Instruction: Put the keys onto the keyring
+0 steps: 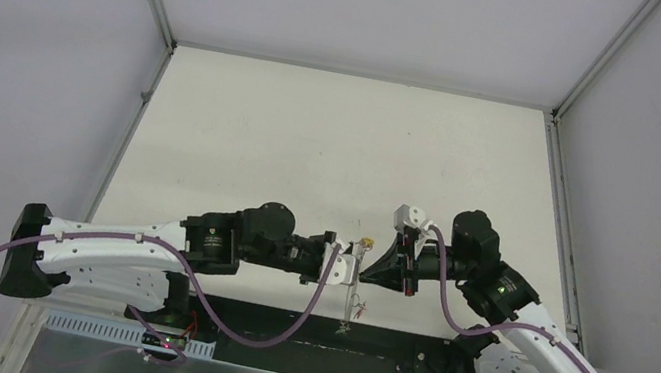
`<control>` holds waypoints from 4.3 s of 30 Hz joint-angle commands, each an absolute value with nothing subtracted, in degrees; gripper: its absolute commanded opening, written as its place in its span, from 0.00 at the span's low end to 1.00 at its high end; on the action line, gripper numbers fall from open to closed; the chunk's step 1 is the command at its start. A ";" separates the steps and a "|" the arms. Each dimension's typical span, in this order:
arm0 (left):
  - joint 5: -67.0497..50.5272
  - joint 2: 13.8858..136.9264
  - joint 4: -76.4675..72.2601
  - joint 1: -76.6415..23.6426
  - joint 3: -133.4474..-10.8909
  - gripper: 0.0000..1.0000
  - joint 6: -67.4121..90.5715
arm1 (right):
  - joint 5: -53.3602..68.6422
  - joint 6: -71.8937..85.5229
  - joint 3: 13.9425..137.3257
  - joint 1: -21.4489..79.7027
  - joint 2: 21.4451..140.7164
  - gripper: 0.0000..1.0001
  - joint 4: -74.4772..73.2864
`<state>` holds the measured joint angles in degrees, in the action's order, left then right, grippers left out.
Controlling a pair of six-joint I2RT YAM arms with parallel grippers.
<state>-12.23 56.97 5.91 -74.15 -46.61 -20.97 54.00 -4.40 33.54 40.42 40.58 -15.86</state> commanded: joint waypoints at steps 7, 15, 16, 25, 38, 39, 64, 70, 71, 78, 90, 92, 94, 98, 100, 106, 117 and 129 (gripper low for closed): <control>-8.14 56.81 2.88 -75.67 -49.30 0.00 -23.64 | 57.44 -4.20 36.28 40.43 39.84 0.00 -11.07; -6.32 52.31 2.72 -75.68 -47.54 0.00 -22.42 | 56.87 -4.29 35.86 40.42 39.29 0.00 -11.13; -6.66 52.12 2.72 -75.68 -47.46 0.00 -22.29 | 56.72 -4.22 35.83 40.39 39.35 0.00 -11.00; -4.44 53.74 4.07 -75.68 -48.68 0.00 -20.80 | 57.98 -5.78 35.55 40.50 39.05 0.00 -10.46; -7.47 55.64 4.94 -76.93 -49.72 0.00 -26.03 | 59.64 -13.00 33.57 40.45 34.98 0.00 -11.04; -7.32 55.91 4.88 -77.13 -49.91 0.00 -26.28 | 59.94 -13.05 33.67 40.50 35.29 0.00 -11.15; -1.97 55.57 5.95 -80.66 -49.42 0.00 -29.07 | 59.34 -10.72 36.13 40.43 38.35 0.00 -13.01; 1.00 54.73 6.71 -80.95 -49.21 0.00 -30.45 | 59.64 -10.64 35.95 40.43 37.49 0.00 -13.06; 1.16 54.60 6.90 -80.95 -49.17 0.00 -30.49 | 59.55 -10.59 35.95 40.43 37.45 0.00 -13.01; 1.40 54.74 7.82 -81.29 -49.27 0.00 -30.30 | 59.61 -10.55 36.06 40.44 37.53 0.00 -12.94; 0.87 57.99 7.75 -82.25 -51.25 0.00 -31.03 | 59.78 -10.46 36.47 40.43 37.97 0.00 -12.80; 1.09 57.93 7.79 -82.42 -51.16 0.00 -31.07 | 59.77 -10.46 36.47 40.43 37.97 0.00 -12.77; 1.16 57.84 7.74 -82.57 -51.08 0.00 -30.89 | 59.68 -10.41 36.43 40.43 37.97 0.00 -12.70; 1.05 57.58 7.76 -82.87 -51.14 0.00 -30.90 | 58.71 -9.91 36.41 40.49 38.18 0.00 -12.67; 1.01 57.36 7.75 -83.04 -51.15 0.00 -30.97 | 58.00 -9.34 36.40 40.48 38.44 0.00 -12.73; 0.77 56.79 7.74 -83.70 -50.54 0.00 -31.02 | 56.25 -8.18 36.41 40.43 38.59 0.00 -12.70; 2.23 56.43 8.90 -84.72 -50.23 0.00 -31.02 | 53.89 -7.53 36.11 40.44 37.99 0.00 -12.70; 4.40 55.10 10.63 -84.99 -48.81 0.00 -29.87 | 55.36 -6.62 34.86 40.48 36.68 0.00 -10.05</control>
<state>3.20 56.71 11.05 -84.33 -48.99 -30.70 54.46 -7.38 33.21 40.42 38.00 -15.03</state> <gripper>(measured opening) 0.008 0.007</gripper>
